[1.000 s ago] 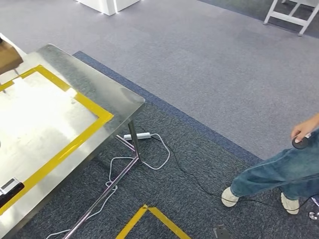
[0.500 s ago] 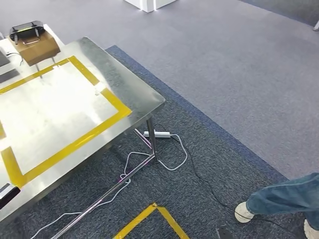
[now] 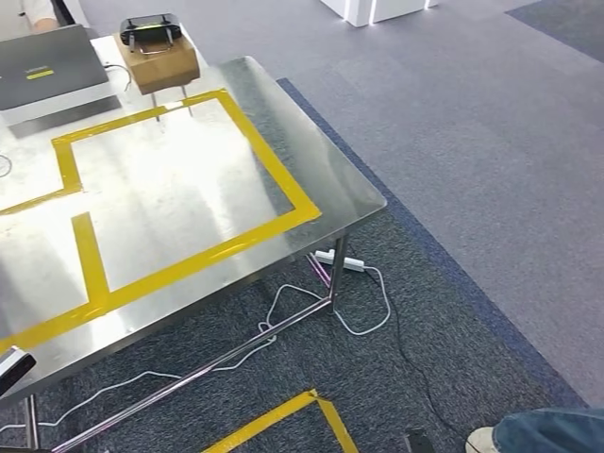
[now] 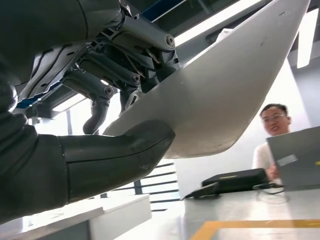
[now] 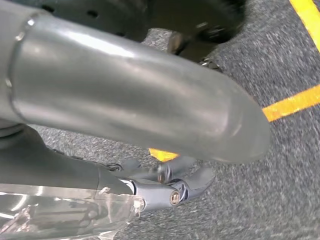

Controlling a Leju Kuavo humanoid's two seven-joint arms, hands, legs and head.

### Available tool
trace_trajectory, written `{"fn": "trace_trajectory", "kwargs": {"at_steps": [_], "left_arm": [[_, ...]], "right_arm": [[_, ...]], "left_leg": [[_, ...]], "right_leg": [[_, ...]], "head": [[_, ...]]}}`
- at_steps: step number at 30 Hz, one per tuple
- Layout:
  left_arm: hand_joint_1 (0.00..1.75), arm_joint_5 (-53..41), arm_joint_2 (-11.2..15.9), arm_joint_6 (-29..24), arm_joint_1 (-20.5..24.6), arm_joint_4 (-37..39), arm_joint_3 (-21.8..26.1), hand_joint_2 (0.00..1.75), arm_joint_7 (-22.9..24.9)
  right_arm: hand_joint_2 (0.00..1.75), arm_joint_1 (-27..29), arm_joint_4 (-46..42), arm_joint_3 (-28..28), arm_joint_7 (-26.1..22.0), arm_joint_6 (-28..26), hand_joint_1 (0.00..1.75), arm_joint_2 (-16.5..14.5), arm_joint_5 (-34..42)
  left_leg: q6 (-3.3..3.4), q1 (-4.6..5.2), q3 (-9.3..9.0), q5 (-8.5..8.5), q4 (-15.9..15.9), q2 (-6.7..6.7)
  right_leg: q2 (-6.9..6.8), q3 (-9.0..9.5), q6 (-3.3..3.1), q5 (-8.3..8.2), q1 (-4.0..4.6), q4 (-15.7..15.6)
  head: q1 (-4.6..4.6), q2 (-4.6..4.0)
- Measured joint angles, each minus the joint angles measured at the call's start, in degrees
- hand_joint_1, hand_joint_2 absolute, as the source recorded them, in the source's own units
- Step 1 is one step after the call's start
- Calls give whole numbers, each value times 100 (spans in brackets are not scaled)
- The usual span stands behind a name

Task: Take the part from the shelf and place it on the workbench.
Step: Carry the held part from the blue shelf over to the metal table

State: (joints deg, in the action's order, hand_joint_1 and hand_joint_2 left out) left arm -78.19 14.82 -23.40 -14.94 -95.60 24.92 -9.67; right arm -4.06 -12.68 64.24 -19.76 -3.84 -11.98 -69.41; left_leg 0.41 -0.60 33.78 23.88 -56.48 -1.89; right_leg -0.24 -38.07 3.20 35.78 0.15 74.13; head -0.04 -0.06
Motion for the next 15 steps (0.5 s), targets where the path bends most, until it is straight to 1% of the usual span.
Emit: {"fn": "trace_trajectory", "kwargs": {"at_steps": [1, 2, 3, 4, 5, 6, 7, 8, 9, 10, 11, 12, 13, 14, 15], "left_arm": [[145, -9, -7, 3, -1, 0, 0, 175, -4], [145, -13, -11, 8, 0, 0, 0, 175, -7], [145, -15, -13, 11, 1, 0, 0, 175, -9], [145, -19, -12, 15, 3, 0, 1, 175, -10], [145, -31, -9, 23, 12, 0, -1, 175, -10], [145, -52, 1, 32, 18, 0, -2, 175, -10], [145, -78, 15, 43, 23, 1, -2, 175, -11], [145, -100, 32, 55, 25, 2, 0, 175, -11], [145, -114, 51, 63, 18, 4, 4, 175, -12], [145, -119, 70, 69, 15, 5, 10, 175, -13], [145, -128, 90, 74, 29, 7, 12, 175, -13], [145, -141, 108, 79, 51, 11, 8, 175, -17], [145, -154, 126, 86, 77, 18, -1, 175, -29], [145, -166, 145, 100, 99, 31, -18, 175, -52], [145, -164, 166, 123, 111, 50, -40, 175, -80]], "right_arm": [[0, 7, 0, 0, 1, 2, 0, 0, 1], [0, 9, 0, 0, 1, 3, 0, 0, 1], [0, 7, 0, 0, 0, 3, 0, 0, 1], [0, 5, 1, 0, -1, 4, 0, 0, 1], [0, 2, 1, -1, -3, 9, 0, -1, 1], [0, -2, 2, -1, -6, 16, 0, -1, -1], [0, -7, 3, -2, -8, 26, 0, -2, -2], [0, -12, 4, -2, -10, 40, 0, -2, -3], [0, -19, 4, -2, -11, 51, 0, -2, -4], [0, -27, 4, -2, -13, 61, 0, -2, -5], [0, -32, 4, -2, -15, 70, 0, -2, -7], [0, -35, 4, -2, -17, 75, 0, -3, -9], [0, -33, 4, -2, -17, 79, 0, -2, -13], [0, -27, 4, -2, -15, 82, 0, -2, -17], [0, -22, 4, -2, -13, 84, 0, -2, -23]], "left_leg": [[0, -1, -3, 0, -2, -87], [-4, -5, -10, 2, -4, -174], [-13, -13, -18, 5, -7, -257], [-33, -17, -21, 9, -14, -336], [-60, -20, -13, 12, -29, -411], [-97, -26, 5, 7, -31, -484], [-142, -34, 27, -8, -24, -559], [-188, -46, 47, -32, -7, -633], [-226, -59, 62, -48, 10, -669], [-255, -53, 88, -28, -24, -583], [-278, -41, 157, 57, -156, -424], [-295, -28, 282, 208, -415, -220], [-314, -16, 458, 400, -782, -24], [-331, -20, 650, 575, -1179, 70], [-341, -24, 796, 675, -1483, 111]], "right_leg": [[8, -63, -3, -72, -3, 44], [28, -15, -9, -247, -8, -141], [88, 126, -17, -482, -19, -502], [237, 298, -22, -672, -41, -905], [379, 445, -32, -796, -63, -1245], [485, 553, -49, -847, -75, -1461], [537, 601, -75, -839, -76, -1546], [479, 619, -111, -844, -69, -1564], [401, 638, -155, -858, -70, -1576], [330, 646, -200, -877, -73, -1596], [251, 655, -241, -892, -77, -1618], [170, 661, -273, -900, -75, -1636], [89, 663, -296, -897, -62, -1642], [2, 662, -308, -891, -51, -1642], [-83, 663, -315, -884, -43, -1641]], "head": [[-1, 0], [-1, 0], [-1, -1], [-1, -1], [-4, 0], [-3, 0], [-4, 0], [-4, 0], [0, -1], [-14, -1], [-29, -1], [-46, -1], [-63, -1], [-66, -1], [-67, -1]]}}
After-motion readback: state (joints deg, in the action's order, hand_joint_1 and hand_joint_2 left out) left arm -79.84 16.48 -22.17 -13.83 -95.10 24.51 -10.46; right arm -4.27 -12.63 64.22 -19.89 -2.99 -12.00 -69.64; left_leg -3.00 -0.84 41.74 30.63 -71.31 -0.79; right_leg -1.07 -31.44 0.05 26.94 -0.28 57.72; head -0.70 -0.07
